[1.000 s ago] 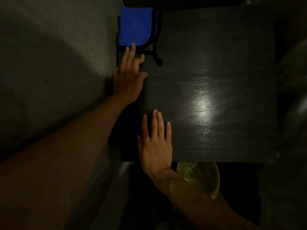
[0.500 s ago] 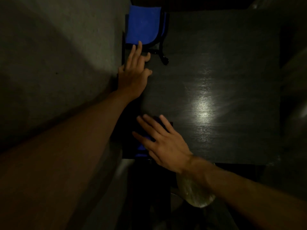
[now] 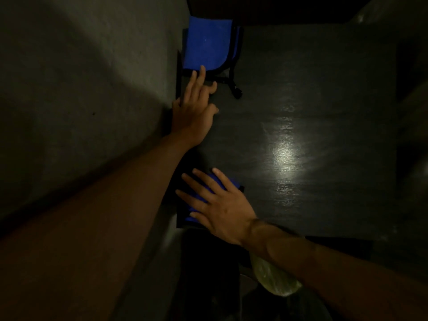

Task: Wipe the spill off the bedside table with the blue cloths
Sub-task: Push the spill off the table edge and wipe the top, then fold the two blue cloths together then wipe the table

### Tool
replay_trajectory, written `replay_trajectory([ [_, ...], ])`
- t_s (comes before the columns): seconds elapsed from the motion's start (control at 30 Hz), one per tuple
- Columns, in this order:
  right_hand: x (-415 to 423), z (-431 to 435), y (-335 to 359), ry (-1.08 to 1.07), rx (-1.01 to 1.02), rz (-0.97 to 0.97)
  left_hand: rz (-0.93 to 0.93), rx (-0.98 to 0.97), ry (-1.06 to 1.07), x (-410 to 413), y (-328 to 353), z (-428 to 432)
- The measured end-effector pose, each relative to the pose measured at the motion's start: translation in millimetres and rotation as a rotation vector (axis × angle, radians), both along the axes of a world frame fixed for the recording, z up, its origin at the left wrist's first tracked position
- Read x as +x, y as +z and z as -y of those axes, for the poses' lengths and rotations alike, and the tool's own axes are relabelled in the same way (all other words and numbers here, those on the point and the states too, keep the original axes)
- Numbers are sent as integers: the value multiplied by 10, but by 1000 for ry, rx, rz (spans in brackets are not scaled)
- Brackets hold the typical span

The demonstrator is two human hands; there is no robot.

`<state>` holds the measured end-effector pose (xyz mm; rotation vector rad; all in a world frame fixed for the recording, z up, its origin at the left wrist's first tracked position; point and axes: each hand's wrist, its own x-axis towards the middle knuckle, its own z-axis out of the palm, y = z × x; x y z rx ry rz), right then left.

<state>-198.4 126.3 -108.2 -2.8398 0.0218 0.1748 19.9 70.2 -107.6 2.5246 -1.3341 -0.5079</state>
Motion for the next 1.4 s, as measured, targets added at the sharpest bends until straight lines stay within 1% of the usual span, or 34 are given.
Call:
replay_trajectory([
  [0.13,149,-237,24,-193,11,-12,14,8,24,-19,8,1],
  [0.3,431,-609,62,-642,101,-23,-46,-23,25,-10,23,16],
  [0.37,564,-710,67,-787,105,-27,-100,-61,15,3,23,7],
  [0.47,681,-754,32,-912,105,-15,-204,-137,22,33,30,-3],
  [0.57,742,-718,9,-988,101,-3,-172,-120,32,21,50,12],
  [0.67,846,-598,-26,-1039,73,-11,-113,-64,33,-16,104,30],
  [0.77,939,-441,-56,-1058,59,-45,42,42,7,-18,169,47],
  [0.83,998,-322,-80,-1056,54,-74,137,71,-11,10,207,58],
  [0.93,1088,-95,-92,-1050,59,-69,190,10,-15,45,261,97],
  [1.0,1157,72,-100,-1069,52,-18,200,-47,16,43,290,152],
  [1.1,1290,315,-101,-1083,31,38,280,-63,22,52,307,237],
  [1.23,1396,528,-48,-1055,75,15,294,-110,-18,169,403,376],
  [1.33,1268,590,66,-1022,162,121,331,-100,-52,352,454,469],
  [1.4,1106,615,126,-941,139,187,367,-54,-116,457,446,516],
])
